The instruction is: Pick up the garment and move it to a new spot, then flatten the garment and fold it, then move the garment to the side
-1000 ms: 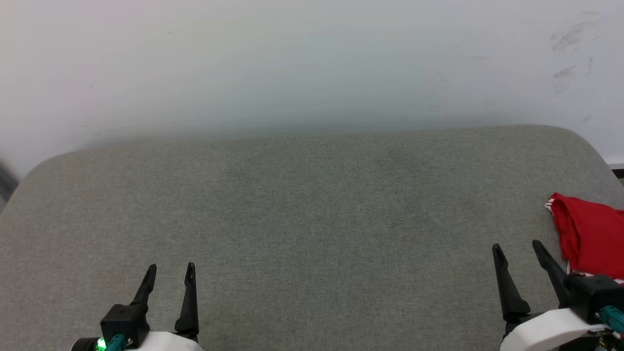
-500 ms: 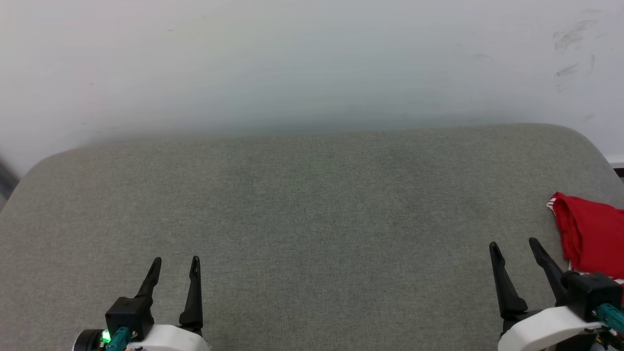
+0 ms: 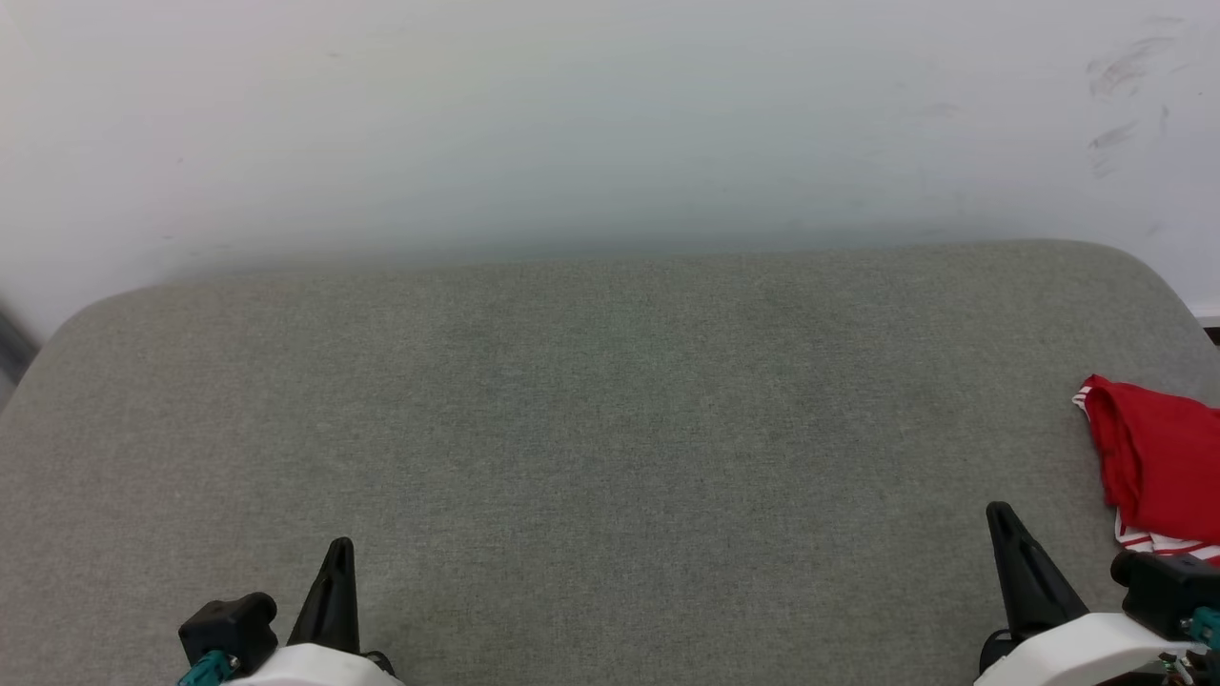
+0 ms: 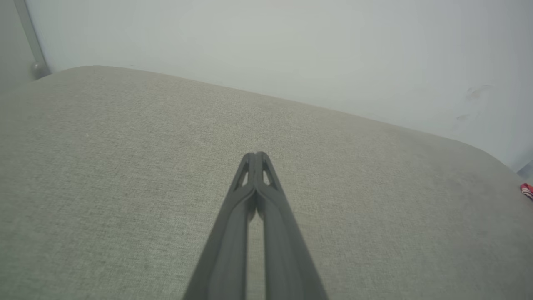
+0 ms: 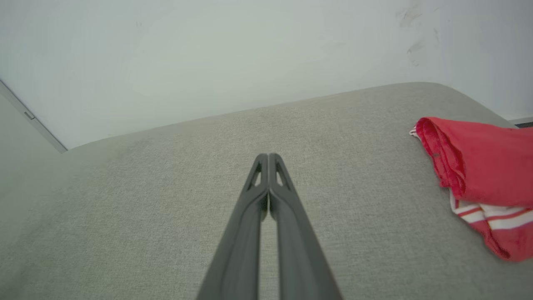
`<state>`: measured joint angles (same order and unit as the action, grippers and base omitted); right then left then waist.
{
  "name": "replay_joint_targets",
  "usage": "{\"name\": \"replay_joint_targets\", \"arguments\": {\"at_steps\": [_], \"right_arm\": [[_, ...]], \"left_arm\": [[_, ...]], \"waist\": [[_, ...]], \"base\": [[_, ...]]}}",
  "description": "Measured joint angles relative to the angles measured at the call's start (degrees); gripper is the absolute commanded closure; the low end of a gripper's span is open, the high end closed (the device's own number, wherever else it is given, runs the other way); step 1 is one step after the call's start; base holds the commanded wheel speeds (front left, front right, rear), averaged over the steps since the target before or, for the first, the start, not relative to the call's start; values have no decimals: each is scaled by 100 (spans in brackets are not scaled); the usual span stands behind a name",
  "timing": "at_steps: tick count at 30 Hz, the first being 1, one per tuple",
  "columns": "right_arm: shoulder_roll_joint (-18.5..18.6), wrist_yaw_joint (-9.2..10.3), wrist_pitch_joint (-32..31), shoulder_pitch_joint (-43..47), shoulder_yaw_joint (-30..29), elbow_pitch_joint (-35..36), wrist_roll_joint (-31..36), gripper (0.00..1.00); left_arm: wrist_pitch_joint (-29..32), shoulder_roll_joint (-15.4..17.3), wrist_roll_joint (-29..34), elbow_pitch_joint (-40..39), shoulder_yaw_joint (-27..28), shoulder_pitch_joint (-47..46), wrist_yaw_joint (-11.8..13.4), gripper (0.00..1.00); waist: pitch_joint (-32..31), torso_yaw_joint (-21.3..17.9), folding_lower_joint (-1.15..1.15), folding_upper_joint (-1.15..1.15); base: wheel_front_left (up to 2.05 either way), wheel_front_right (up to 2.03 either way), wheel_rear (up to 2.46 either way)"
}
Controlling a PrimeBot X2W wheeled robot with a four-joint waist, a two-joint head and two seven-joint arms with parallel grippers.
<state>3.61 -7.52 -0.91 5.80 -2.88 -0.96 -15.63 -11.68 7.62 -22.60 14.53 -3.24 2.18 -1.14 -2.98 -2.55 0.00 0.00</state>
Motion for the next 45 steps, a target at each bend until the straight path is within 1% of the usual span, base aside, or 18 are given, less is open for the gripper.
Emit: {"name": "replay_joint_targets", "arguments": {"at_steps": [21, 45], "right_arm": [[-14, 1, -143, -285, -89, -347, -2090, 100], [-30, 1, -271, -584, -185, -670, -3957, 100]], "left_arm": [[474, -122, -1900, -25, 238, -179, -177, 100], [932, -246, -3605, -29, 498, -379, -319, 100]], "waist": [[57, 46, 0, 0], [122, 98, 0, 0]], "base": [[0, 0, 0], [0, 0, 0]]}}
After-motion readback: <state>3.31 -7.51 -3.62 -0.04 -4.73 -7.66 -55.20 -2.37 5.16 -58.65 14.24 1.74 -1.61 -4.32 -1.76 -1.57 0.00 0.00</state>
